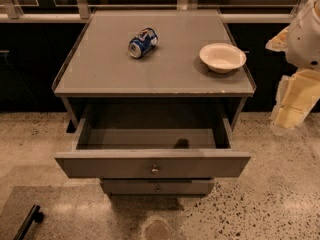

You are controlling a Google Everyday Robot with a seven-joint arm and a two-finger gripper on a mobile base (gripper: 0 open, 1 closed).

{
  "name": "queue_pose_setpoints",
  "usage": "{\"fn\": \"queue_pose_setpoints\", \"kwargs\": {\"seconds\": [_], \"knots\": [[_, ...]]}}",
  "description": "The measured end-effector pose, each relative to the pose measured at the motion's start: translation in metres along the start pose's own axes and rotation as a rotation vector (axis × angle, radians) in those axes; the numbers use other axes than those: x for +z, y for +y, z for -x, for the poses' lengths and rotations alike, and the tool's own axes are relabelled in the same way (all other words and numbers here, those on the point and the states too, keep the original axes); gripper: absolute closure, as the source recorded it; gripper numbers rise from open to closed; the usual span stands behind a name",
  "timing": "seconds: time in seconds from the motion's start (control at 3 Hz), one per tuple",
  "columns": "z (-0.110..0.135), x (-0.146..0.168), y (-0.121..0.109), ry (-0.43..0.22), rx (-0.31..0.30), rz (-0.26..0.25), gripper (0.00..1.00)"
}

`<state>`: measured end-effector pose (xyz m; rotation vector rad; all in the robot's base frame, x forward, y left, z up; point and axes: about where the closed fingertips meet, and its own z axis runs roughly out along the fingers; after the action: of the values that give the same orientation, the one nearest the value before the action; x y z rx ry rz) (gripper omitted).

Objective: Close bottom drawer

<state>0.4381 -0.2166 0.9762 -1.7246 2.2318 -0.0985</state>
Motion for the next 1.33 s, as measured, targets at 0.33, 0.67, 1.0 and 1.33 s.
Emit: {"fn": "queue_pose_setpoints", "kwargs": {"seconds": [0.33, 0.67, 1.0, 1.33], "knots": [[0.000, 0.000, 0.000, 0.000, 0.000, 0.000, 0.00], [-0.002, 0.004, 0.008, -0.042, -0.003, -0.011, 0.00], [-0.015, 0.037, 0.031, -0.116, 0.034, 0.011, 0.00], [-0.040, 0.108, 0.064, -0.207, 0.127, 0.085, 0.00]]}}
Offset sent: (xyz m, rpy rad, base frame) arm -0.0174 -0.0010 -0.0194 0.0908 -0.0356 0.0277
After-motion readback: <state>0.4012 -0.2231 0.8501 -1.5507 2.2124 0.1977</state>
